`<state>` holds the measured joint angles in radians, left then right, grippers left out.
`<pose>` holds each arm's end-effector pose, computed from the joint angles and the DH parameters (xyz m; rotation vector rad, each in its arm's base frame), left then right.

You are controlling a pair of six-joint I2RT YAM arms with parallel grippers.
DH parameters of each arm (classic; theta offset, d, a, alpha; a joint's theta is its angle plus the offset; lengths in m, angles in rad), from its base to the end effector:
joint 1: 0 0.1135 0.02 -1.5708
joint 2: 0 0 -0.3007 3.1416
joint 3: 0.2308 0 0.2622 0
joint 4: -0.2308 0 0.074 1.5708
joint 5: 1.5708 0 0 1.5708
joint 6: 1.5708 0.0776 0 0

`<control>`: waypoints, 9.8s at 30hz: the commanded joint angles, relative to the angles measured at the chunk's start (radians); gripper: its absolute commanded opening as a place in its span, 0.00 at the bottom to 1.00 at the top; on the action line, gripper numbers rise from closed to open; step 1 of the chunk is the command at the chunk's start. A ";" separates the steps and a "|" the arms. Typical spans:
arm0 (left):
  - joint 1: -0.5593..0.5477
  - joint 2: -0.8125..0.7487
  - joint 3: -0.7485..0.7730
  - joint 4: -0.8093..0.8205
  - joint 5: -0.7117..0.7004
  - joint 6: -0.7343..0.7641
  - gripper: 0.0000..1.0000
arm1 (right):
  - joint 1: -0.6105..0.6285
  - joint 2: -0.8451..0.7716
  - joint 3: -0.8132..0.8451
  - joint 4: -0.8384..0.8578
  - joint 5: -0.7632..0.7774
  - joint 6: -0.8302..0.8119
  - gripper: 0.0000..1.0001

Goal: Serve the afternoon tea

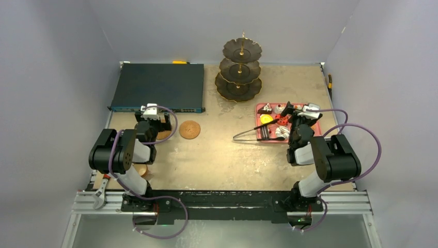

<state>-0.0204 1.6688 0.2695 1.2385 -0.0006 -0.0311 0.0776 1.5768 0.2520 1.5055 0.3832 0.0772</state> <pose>0.3017 -0.0061 0.1472 -0.0097 1.7317 -0.0374 0.2871 -0.0068 0.2075 0.3180 1.3682 -0.1377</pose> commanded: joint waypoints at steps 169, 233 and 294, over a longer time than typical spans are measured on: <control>0.074 -0.375 0.957 -1.896 0.602 0.297 0.96 | 0.522 0.110 0.779 -1.823 0.164 0.849 0.58; -0.067 -0.483 1.195 -2.675 1.094 1.035 0.99 | 1.028 -0.248 0.933 -1.626 -0.553 0.095 0.00; -0.315 -0.493 1.271 -2.675 0.880 0.961 0.00 | 0.806 -0.398 0.937 -1.564 -0.547 -0.057 0.84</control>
<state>-0.3344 1.1664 1.5253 -1.4456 0.8295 0.9493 1.0168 1.2747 1.2205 -0.2211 -0.2539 -0.1379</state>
